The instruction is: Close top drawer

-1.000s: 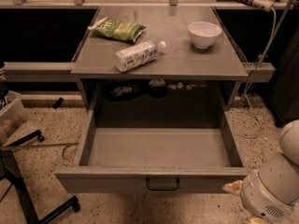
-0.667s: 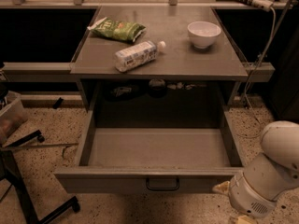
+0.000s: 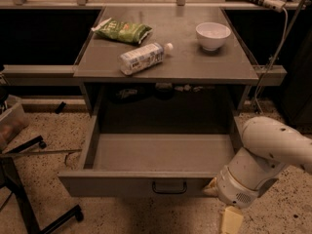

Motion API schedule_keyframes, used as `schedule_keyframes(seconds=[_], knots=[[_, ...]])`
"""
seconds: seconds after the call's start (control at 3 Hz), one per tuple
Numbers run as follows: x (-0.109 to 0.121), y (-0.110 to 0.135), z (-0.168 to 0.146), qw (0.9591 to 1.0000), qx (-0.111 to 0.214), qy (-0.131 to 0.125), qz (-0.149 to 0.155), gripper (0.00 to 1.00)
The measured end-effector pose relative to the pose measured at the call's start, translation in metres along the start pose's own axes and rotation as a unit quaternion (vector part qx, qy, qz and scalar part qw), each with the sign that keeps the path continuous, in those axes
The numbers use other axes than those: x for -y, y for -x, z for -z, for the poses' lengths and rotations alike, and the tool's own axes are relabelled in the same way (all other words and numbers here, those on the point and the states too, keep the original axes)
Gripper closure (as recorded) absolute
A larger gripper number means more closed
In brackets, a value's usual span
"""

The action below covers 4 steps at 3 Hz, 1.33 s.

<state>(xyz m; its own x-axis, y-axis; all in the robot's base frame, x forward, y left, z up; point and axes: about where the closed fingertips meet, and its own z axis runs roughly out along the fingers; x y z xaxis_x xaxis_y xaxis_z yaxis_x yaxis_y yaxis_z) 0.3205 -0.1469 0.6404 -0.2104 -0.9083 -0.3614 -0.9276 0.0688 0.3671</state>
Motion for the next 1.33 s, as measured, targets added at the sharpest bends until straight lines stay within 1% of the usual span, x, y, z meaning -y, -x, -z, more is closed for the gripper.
schedule_keyframes(seconds=[0.33,0.67,1.0,1.33], knots=[[0.027,0.022,0.020,0.9995,0.015,-0.028,0.006,0.00],[0.027,0.022,0.020,0.9995,0.015,-0.028,0.006,0.00],[0.051,0.035,0.031,0.9992,0.004,-0.031,0.026,0.00],[0.097,0.058,0.046,0.9978,-0.014,-0.039,0.051,0.00]])
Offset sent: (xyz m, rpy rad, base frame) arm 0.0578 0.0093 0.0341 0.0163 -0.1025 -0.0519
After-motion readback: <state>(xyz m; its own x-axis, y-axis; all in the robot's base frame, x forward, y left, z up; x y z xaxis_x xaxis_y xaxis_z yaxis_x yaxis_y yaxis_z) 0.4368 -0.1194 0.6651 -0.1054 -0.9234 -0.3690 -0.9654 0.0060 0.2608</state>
